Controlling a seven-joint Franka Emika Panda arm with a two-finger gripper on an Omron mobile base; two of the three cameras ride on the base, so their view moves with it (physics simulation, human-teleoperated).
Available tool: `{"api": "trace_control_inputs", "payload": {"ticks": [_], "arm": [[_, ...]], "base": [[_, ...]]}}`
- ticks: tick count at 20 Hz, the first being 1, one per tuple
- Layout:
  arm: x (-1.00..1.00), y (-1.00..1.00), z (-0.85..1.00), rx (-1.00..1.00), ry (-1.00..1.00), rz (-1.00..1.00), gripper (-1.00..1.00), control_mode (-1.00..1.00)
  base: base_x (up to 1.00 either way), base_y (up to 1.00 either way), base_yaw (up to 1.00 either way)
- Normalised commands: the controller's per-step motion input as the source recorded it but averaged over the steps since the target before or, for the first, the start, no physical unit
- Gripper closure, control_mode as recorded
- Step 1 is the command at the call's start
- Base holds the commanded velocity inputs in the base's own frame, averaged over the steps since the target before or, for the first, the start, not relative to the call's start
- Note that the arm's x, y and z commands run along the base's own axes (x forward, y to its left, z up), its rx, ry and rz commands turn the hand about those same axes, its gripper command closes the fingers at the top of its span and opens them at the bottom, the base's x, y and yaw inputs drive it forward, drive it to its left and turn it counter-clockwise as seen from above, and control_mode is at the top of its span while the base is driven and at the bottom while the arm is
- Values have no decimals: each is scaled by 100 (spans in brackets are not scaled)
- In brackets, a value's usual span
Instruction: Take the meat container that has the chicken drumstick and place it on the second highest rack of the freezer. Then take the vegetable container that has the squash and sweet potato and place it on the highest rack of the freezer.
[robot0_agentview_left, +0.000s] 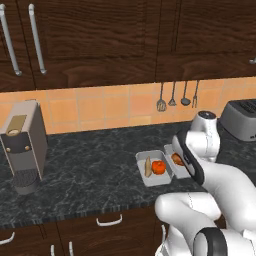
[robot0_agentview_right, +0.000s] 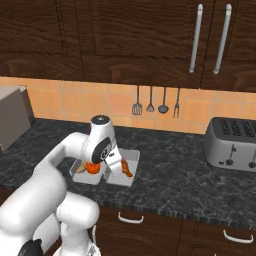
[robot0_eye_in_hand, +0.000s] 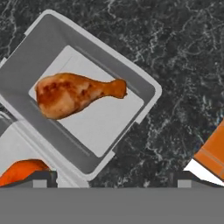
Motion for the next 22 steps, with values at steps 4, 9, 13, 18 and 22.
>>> {"api": "trace_control_inputs", "payload": {"ticks": [4, 9, 13, 18, 22], "arm": [[0, -7, -41, 0, 0, -1, -100, -100], [0, -1, -31, 0, 0, 0, -100, -100], [0, 0, -29, 0, 0, -1, -100, -100], [0, 0, -34, 0, 0, -1, -100, -100], [0, 0, -20, 0, 0, -1, -100, -100]], "base": [[0, 0, 0], [0, 0, 0], [0, 0, 0], [0, 0, 0], [0, 0, 0]]}}
